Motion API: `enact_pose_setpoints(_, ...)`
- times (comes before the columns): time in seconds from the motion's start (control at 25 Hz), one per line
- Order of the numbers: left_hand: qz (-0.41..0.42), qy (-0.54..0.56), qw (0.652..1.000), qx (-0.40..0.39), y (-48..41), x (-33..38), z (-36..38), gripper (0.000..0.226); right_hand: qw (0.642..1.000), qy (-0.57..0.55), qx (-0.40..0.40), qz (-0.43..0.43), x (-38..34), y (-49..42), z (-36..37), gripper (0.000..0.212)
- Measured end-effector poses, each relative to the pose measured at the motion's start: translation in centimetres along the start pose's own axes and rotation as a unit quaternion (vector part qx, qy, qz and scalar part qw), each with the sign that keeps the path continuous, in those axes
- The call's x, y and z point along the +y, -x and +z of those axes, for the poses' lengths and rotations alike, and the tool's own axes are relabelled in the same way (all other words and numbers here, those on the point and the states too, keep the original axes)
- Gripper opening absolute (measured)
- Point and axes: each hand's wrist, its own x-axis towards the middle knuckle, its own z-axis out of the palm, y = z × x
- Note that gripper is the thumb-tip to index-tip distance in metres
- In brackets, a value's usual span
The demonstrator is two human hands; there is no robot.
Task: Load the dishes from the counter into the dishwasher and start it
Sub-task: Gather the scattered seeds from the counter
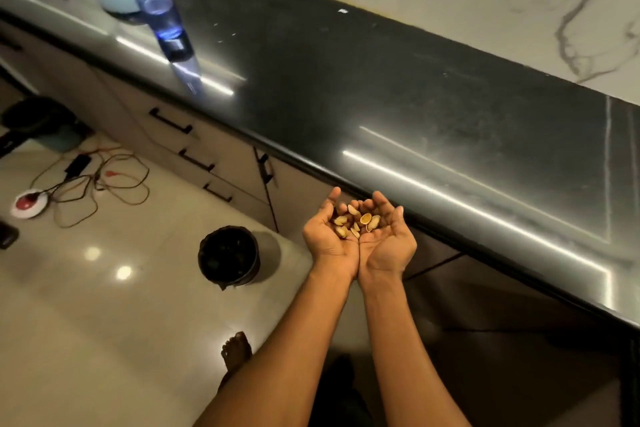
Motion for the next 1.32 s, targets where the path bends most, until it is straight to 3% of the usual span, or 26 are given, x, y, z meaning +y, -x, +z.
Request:
enact_pose_setpoints(0.32,0.040,0.020,0.998,0.052,-0.9,15.4,-6.7,0.032,0.996,0.055,0.012,0.067,15.8,2.9,3.7,0.045)
enact_pose_setpoints(0.6,0.019,0.049,0.993,0.103,-2.9,25.5,-12.8,0.043,0.990,0.078,0.053,0.107,28.2,3.2,4.4,0.052)
enact_pose_setpoints(0.92,-0.001,0.106,0.971,0.216,-14.1,28.4,-23.0,0.036,0.965,0.141,0.131,0.177,39.5,-4.9,-2.8,0.050)
enact_pose_setpoints(1.32,-0.005,0.112,0.939,0.325,-26.6,27.4,-32.0,0.031,0.894,0.296,0.208,0.265,48.0,-15.9,-10.2,0.062)
